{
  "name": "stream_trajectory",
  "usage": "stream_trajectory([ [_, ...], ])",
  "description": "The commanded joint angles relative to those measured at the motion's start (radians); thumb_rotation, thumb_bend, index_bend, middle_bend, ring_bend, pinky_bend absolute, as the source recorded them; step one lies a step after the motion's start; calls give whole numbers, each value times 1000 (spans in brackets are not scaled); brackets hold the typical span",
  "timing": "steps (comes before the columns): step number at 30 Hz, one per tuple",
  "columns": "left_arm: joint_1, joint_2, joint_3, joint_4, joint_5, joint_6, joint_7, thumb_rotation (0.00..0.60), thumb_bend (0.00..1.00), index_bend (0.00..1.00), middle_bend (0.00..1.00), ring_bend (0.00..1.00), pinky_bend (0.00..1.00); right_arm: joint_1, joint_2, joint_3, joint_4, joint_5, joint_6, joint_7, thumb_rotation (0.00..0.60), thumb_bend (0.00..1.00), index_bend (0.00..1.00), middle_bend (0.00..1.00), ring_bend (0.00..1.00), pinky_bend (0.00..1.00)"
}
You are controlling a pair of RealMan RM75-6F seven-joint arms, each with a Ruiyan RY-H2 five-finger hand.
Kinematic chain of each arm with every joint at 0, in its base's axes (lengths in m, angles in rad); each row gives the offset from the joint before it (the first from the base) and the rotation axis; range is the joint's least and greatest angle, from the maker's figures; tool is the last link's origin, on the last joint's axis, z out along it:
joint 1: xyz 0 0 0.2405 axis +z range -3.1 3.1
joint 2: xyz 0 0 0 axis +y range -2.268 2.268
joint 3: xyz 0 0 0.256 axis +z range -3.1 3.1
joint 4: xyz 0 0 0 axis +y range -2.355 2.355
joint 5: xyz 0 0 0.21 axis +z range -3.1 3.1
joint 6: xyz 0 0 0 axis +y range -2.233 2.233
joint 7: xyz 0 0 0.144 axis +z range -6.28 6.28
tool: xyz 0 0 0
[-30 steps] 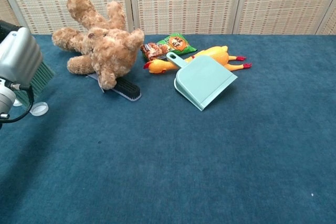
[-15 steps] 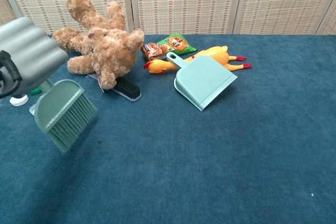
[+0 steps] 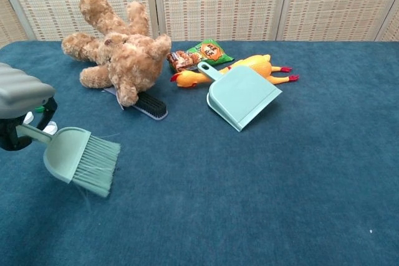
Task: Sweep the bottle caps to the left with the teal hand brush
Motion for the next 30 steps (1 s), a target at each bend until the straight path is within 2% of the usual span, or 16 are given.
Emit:
stream_trajectory([
  [1, -25, 24, 34, 40, -30, -35, -60, 600, 547, 824, 999, 809, 836, 2, -3, 0, -3, 3, -6, -7, 600, 199, 0, 0, 0, 0],
  [6, -48, 34, 92, 111, -47, -110, -154, 600, 480, 464, 923, 791, 841, 2, -6, -1, -6, 1, -9, -19, 600, 198, 0, 0, 0, 0],
  [11, -70, 40, 131, 158, -75, -160, -224, 600, 453, 194, 818, 720, 840, -1, -7, 0, -6, 2, -2, -20, 600, 198, 0, 0, 0, 0],
  [14, -83, 50, 150, 168, -80, -177, -262, 600, 433, 29, 700, 649, 834, -2, -8, 1, -6, 3, -3, -22, 600, 198, 0, 0, 0, 0],
  [16, -91, 64, 161, 160, -86, -187, -287, 600, 424, 0, 608, 611, 823, -1, -8, 1, -6, 3, -4, -24, 600, 198, 0, 0, 0, 0],
  [19, -101, 91, 177, 127, -86, -194, -321, 600, 414, 0, 426, 622, 818, -1, -9, 1, -6, 5, -5, -27, 600, 198, 0, 0, 0, 0],
  [21, -101, 115, 189, 88, -60, -195, -351, 600, 407, 0, 381, 628, 818, -1, -10, 1, -6, 5, -6, -29, 600, 198, 0, 0, 0, 0],
  [23, -86, 162, 214, 18, 26, -200, -409, 600, 395, 0, 329, 599, 809, -2, -10, 1, -7, 5, -6, -30, 600, 198, 0, 0, 0, 0],
  [24, -71, 191, 232, -21, 85, -211, -450, 600, 388, 0, 268, 539, 781, -2, -10, 1, -6, 5, -4, -29, 600, 198, 0, 0, 0, 0],
  [25, -42, 238, 262, -65, 196, -241, -528, 600, 382, 0, 201, 455, 733, -3, -9, 3, -6, 7, 0, -26, 600, 198, 0, 0, 0, 0],
  [26, -12, 278, 294, -85, 303, -263, -595, 600, 376, 0, 113, 321, 647, -4, -9, 4, -5, 8, 3, -24, 600, 199, 0, 0, 0, 0],
  [27, 36, 329, 346, -91, 475, -279, -698, 600, 374, 0, 39, 155, 518, -5, -10, 6, -3, 10, 8, -21, 600, 198, 0, 0, 0, 0],
  [29, 124, 381, 433, -29, 798, -260, -913, 600, 374, 0, 0, 20, 335, -7, -13, 11, 0, 15, 15, -21, 600, 198, 0, 0, 0, 0],
  [30, 189, 397, 493, 63, 998, -193, -1078, 600, 375, 0, 0, 0, 244, -8, -16, 14, 2, 18, 18, -23, 600, 198, 0, 0, 0, 0],
])
